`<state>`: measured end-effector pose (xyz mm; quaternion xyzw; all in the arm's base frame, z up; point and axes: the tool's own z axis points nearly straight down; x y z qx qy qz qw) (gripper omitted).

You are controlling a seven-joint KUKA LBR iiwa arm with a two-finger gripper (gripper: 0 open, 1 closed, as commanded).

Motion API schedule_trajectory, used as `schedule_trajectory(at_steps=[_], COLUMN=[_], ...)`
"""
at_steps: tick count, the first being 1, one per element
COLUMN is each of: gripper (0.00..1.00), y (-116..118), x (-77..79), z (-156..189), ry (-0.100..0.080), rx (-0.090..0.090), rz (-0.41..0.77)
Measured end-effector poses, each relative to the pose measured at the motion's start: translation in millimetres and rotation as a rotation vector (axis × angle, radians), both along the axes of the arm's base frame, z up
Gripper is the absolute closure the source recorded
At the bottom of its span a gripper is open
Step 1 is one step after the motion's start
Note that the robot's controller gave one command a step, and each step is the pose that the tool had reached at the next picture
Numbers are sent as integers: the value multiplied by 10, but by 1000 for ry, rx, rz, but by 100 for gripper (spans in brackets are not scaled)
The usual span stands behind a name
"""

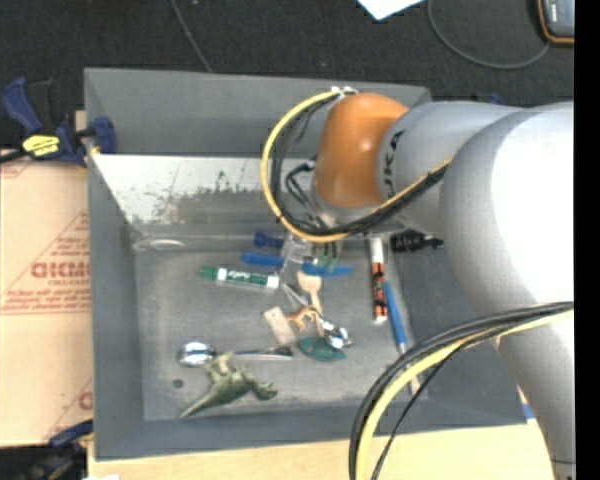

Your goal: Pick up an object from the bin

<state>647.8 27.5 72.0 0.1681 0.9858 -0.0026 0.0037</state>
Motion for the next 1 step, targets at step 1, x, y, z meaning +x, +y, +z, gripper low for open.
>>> schedule_trajectory(at_steps=[1], gripper=[100], y=[-7], x=[1], z=[35], ry=[-2], rx=[-1], rz=[0])
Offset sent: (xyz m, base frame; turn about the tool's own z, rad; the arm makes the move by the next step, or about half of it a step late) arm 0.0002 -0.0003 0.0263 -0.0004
